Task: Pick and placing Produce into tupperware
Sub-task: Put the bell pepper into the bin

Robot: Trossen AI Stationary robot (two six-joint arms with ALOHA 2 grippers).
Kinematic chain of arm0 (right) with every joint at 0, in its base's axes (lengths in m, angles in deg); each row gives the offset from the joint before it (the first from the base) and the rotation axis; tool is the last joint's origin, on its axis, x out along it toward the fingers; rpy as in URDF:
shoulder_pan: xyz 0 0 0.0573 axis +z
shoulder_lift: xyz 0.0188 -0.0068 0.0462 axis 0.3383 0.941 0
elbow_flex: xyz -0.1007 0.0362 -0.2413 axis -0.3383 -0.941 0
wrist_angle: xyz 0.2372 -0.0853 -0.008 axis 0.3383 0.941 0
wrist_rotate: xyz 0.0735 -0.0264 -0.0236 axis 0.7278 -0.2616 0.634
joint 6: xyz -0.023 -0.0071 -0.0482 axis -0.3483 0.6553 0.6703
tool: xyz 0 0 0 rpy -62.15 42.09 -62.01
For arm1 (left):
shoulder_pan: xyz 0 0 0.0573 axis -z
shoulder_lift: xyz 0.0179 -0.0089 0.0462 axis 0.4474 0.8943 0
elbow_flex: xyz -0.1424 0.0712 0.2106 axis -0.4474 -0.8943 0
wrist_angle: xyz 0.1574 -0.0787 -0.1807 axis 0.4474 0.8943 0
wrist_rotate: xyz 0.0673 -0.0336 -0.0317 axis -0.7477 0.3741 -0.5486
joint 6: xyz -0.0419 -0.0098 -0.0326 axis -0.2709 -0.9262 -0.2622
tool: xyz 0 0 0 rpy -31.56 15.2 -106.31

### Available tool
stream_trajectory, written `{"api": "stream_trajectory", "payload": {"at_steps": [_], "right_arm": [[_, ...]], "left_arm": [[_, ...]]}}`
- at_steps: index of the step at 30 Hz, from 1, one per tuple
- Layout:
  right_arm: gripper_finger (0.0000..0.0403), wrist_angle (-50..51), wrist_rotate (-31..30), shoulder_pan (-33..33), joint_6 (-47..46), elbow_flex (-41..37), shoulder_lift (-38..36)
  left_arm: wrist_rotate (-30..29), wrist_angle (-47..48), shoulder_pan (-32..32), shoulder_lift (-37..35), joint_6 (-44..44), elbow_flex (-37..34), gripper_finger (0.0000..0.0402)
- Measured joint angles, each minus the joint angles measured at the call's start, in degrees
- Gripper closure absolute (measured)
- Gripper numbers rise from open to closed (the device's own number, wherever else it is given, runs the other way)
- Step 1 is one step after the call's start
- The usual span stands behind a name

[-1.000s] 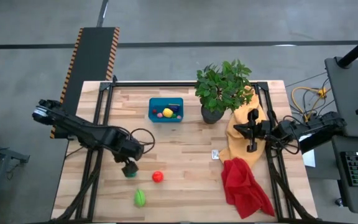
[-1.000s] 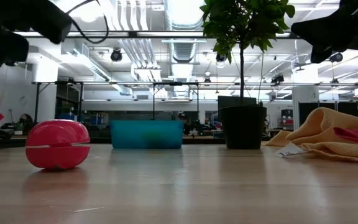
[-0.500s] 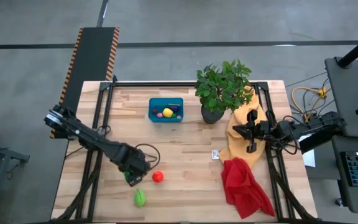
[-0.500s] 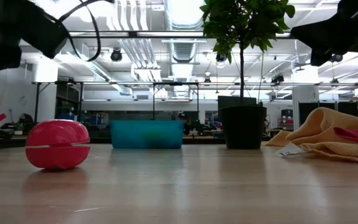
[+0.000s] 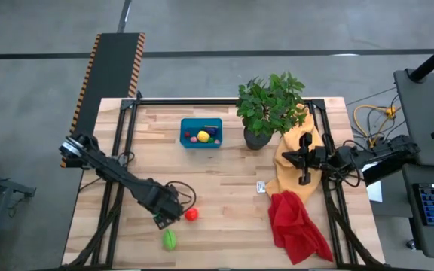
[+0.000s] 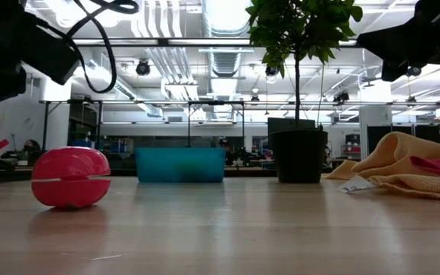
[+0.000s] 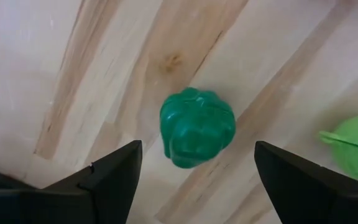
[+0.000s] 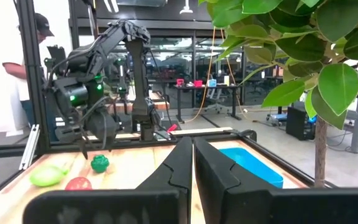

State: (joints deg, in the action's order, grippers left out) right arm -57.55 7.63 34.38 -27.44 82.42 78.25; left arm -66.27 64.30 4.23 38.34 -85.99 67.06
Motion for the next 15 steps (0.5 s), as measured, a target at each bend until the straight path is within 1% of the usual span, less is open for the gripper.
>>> {"api": "stream_trajectory", "payload": {"at_steps": [8, 15], "right_arm": [[0.0394, 1.53, -0.05, 0.0, 0.08, 0.0, 0.04], [0.0394, 1.69, -0.05, 0.0, 0.08, 0.0, 0.04]], "left_arm": [[-0.05, -1.32, 0.92, 2.48, 1.53, -0.41, 0.0107], [-0.17, -2.82, 1.93, 6.17, 2.82, -0.87, 0.0107]]}}
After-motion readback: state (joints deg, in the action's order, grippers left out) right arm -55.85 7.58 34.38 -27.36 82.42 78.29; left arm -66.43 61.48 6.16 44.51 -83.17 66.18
